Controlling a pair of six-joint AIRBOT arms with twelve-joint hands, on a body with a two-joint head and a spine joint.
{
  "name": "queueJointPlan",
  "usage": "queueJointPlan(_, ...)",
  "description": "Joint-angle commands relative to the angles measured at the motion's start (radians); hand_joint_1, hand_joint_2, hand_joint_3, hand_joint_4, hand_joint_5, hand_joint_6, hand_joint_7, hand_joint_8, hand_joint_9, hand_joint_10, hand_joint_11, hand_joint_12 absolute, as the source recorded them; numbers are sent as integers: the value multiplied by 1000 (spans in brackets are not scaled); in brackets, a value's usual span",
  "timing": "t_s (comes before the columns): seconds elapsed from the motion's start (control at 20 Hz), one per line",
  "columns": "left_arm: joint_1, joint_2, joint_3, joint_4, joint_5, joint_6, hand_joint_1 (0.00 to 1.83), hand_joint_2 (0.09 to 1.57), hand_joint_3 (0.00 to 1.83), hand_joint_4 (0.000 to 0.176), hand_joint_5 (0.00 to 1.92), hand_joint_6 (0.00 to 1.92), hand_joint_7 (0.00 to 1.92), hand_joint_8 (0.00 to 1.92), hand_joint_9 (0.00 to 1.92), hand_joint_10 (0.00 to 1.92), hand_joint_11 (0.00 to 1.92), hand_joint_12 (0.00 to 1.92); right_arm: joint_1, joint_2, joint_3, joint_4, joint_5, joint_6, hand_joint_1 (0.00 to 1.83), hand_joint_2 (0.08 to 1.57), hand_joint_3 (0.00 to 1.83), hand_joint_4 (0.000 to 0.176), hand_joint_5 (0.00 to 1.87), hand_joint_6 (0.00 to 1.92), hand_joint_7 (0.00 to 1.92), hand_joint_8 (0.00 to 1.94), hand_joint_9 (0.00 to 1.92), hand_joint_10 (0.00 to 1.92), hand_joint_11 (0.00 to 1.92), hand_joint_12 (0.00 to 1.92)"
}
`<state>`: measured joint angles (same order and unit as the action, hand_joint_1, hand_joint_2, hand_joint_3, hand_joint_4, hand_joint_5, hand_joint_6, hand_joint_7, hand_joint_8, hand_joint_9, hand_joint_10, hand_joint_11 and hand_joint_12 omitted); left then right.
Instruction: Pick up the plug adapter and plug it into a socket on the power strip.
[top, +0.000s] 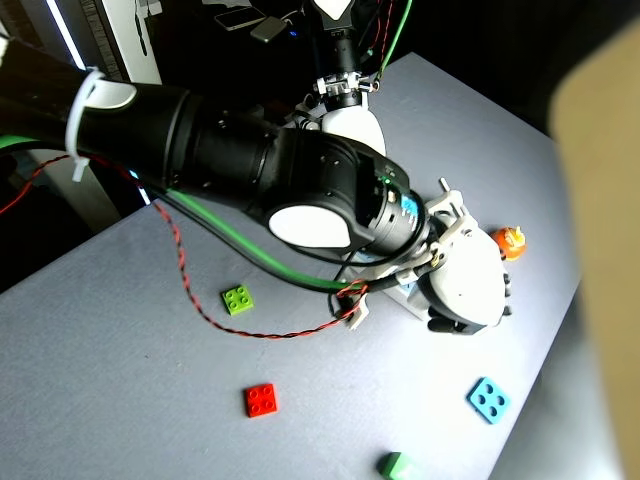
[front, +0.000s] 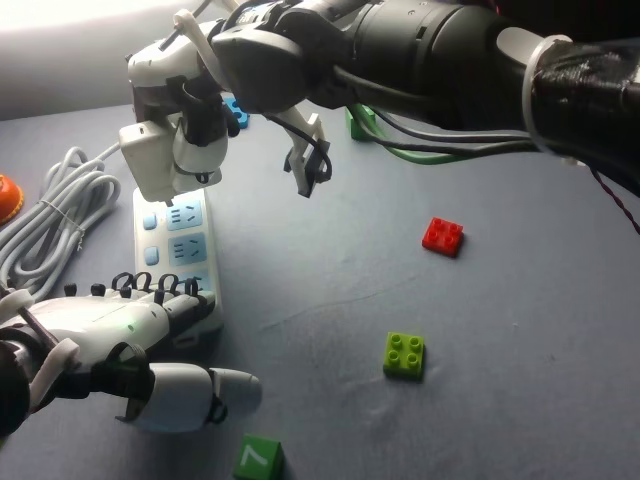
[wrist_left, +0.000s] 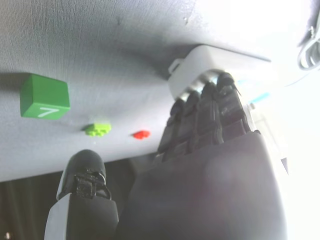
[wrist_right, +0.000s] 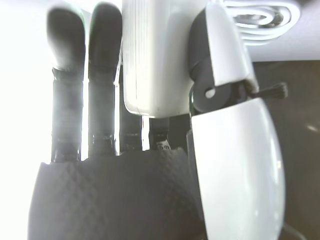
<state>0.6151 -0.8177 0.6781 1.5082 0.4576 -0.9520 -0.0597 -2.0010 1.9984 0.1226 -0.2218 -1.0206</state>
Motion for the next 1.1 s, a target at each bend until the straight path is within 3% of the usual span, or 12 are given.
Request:
queueJointPlan(0.0,10,2,-7,-24,-27,-9,0,1149,2,0,15,6,23,9,0,0,0,0,5,3,5,3,121,4,1251,1131,0,0,934,881,998,1177,939,1079,872,1368)
queueJointPlan(0.85,28,9,-14,-11,-31,-9,0,1142,0,0,11,4,9,4,0,0,0,0,-8,-25,36,4,128,-8,1251,1128,0,0,949,852,987,1198,904,1123,811,1448)
queueJointPlan(1.05,30,9,-14,-11,-27,-15,0,1143,0,0,4,1,4,1,0,0,0,0,-9,-26,36,4,127,-8,1243,1137,3,0,914,918,981,1203,925,1114,827,1438)
